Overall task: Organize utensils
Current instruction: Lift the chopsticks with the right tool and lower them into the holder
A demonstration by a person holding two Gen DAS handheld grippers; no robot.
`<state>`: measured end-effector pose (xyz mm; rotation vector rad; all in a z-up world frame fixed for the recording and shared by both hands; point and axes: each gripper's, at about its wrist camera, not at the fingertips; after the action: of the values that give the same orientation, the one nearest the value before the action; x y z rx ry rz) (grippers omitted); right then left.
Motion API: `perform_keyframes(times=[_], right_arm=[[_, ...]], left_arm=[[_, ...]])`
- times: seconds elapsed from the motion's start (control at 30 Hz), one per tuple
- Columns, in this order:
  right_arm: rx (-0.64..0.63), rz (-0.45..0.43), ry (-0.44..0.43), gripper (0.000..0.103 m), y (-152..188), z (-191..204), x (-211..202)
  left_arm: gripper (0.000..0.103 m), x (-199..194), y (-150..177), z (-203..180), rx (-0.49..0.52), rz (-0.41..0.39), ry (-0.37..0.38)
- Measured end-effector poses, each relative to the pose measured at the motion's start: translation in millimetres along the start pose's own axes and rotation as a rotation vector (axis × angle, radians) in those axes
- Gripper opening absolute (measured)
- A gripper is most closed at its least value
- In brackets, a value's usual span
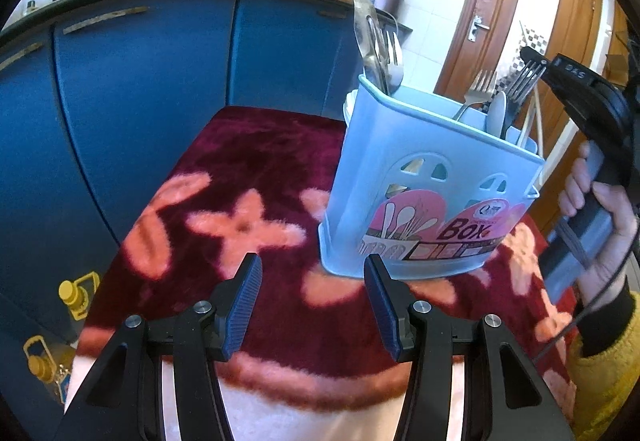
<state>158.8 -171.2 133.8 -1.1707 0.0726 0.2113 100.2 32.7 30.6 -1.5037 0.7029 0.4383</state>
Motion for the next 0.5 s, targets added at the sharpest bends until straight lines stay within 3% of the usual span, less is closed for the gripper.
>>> perform_keyframes(times=[0.37, 0.4, 0.47, 0.5], right_arm=[[-0.040, -0.014, 0.027, 0.008, 23.2, -5.5, -3.4], [-0.033, -0.009, 0.023, 0.010, 22.5, -6.0, -5.5], [-0.021, 0.012, 0.005, 0.029, 19.7, -5.9, -11.2], [-0.021, 0.013, 0.000, 0.031, 18.6, -5.8, -13.6]], left_arm=[[0.055, 6.1, -1.1, -5.8, 0.013, -0.008, 0.017], [0.055, 4.5, -0.9, -5.9, 0.012, -0.013, 0.017], [0.055, 0.4, -0.7, -5.8, 0.008, -0.023, 0.017], [0.055, -2.0, -0.8, -5.8, 0.006, -0.027, 0.018]])
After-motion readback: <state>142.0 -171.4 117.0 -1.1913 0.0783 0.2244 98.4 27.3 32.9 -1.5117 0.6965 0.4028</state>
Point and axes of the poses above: each gripper's, at about its wrist camera, not at the fingertips, and x roughly the way its jaws point, z to its left, y to its underside, and after that the axes turned 10 degrees about x, right-handed
